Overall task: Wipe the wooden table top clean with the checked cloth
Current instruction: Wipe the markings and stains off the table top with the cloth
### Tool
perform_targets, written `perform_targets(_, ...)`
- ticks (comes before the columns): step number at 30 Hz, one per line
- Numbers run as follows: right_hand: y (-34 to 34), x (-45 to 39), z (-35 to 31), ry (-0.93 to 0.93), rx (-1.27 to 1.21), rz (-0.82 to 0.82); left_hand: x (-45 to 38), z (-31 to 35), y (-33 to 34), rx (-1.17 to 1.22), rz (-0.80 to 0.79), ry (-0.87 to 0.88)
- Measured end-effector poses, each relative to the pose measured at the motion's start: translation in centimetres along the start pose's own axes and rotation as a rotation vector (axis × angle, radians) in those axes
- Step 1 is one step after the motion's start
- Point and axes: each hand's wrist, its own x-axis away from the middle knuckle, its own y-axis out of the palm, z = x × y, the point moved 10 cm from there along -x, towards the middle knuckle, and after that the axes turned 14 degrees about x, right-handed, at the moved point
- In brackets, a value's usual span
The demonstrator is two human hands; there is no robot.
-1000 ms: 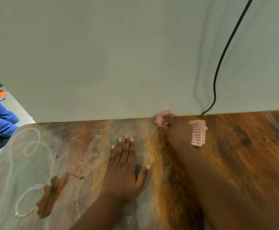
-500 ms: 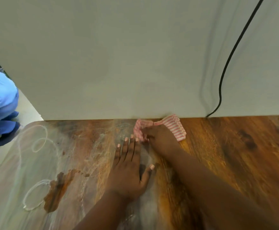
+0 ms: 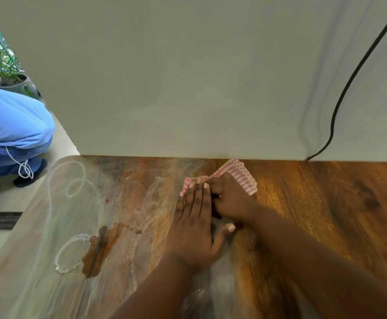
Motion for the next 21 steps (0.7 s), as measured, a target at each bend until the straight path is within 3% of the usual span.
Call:
perform_targets(1, -0.3, 0.4, 0.7, -0.009, -0.085, -0.023, 0.0, 0.1, 0.1, -0.012, -0.006, 0.012)
perform_targets(3, -1.0, -0.2, 5.2, 0.224, -0.202, 0.012, 0.0, 0.3, 0.1, -0.020, -0.022, 0.018)
perform_targets(5, -1.2, -1.2, 8.9, 0.516, -0.089, 0.123, 0.0, 0.2, 0.0, -0.023, -0.036, 0.003)
perform_targets(6, -1.4, -2.0, 8.6, 0.544, 0.020, 0.182, 0.0, 0.1, 0.1, -0.028, -0.043, -0.005)
perform_targets(9, 0.4, -4.8, 2.5, 0.291, 0.229, 0.089, 0.1, 0.2, -0.2, -0.031, -0.031, -0.003)
perform_targets(13, -0.1, -0.1, 0.5, 0.051, -0.071, -0.022, 0.2, 0.2, -0.4, -0.027, -0.008, -0.005)
perform_targets(14, -0.7, 1.5, 1.8, 0.103, -0.131, -0.037, 0.2, 0.3, -0.4, -0.041, -0.012, -0.004)
perform_targets(16, -1.7, 3.9, 6.1, 0.378, -0.171, -0.006, 0.2, 0.5, -0.4, -0.061, -0.013, 0.007)
perform_targets(18, -1.4, 3.9, 7.6, 0.591, -0.029, 0.014, 0.2, 0.5, -0.4, -0.057, -0.029, 0.002)
perform_targets(21, -0.4, 1.1, 1.7, 0.463, 0.224, -0.007, 0.4, 0.6, -0.7, -0.047, -0.023, 0.000)
